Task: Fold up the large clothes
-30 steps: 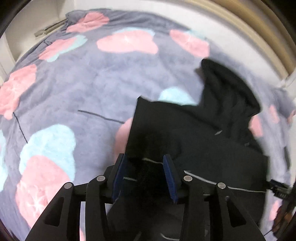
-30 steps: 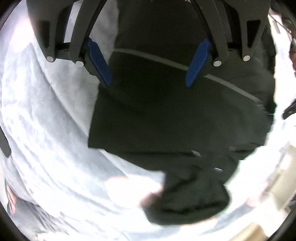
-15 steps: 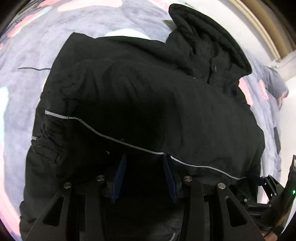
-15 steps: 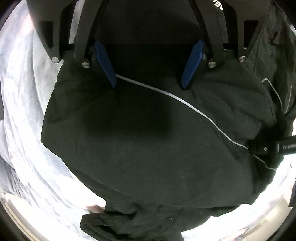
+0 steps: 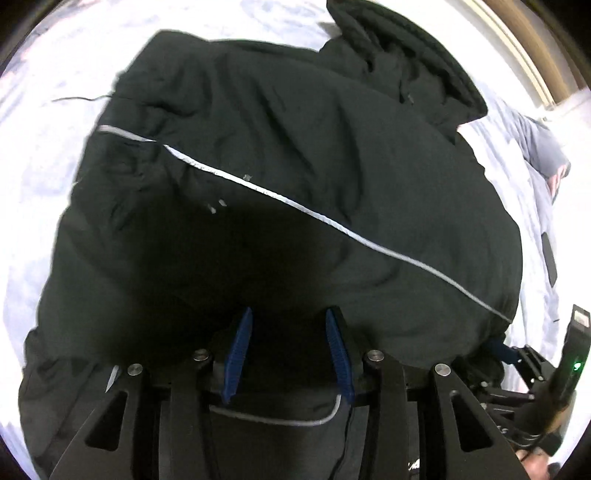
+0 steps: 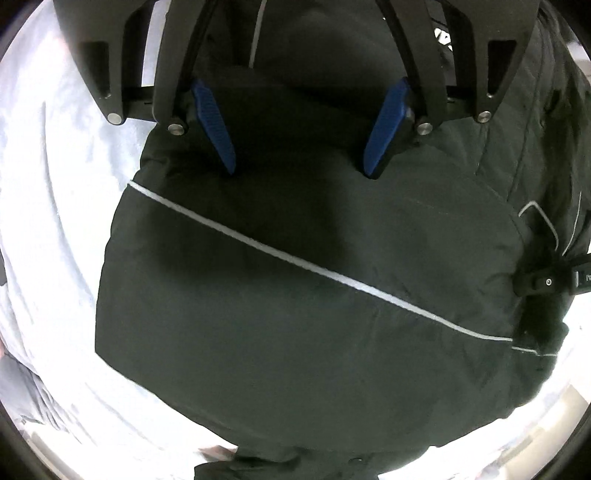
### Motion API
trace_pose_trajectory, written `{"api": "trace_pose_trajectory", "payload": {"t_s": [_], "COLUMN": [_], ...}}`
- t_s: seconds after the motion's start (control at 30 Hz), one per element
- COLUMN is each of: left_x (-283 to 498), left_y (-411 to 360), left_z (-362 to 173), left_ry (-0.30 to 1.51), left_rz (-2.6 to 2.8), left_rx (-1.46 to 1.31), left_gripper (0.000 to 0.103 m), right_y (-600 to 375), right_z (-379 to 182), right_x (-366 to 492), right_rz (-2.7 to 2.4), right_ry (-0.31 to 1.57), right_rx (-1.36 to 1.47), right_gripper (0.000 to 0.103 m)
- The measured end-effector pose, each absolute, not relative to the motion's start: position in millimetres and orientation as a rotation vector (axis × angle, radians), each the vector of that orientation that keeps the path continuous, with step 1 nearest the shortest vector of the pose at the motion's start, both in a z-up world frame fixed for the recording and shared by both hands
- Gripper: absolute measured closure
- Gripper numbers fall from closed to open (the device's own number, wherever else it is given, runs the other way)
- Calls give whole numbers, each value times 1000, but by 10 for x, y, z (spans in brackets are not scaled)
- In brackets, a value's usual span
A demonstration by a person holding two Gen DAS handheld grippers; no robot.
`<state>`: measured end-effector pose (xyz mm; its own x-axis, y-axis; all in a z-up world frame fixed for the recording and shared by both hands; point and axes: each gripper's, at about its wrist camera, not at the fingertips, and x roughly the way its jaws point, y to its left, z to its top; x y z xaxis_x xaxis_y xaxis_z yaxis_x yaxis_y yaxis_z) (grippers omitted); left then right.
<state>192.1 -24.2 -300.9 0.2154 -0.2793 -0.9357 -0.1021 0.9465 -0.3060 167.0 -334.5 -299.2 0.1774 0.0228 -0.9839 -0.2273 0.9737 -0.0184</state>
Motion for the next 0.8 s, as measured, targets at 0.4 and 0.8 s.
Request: {"api": "trace_pose_trajectory", "payload": {"t_s": [0.4,0.8], "left_x": [1421,1704], "left_y": [377,817], "left_z": [-2133,-1260], "left_ry": [1247,1026], "left_rz": [-370,-520], "left_rx": [-212,-137], "left_gripper": [60,60], "right_y": [-3464,-3248], "right_z": [-2073,-1349], "right_x": [990,710], "right_rz": [-12,-138], "right_ry": [1309,1168], "right_rx": [270,401], "right_gripper": [30,30]}}
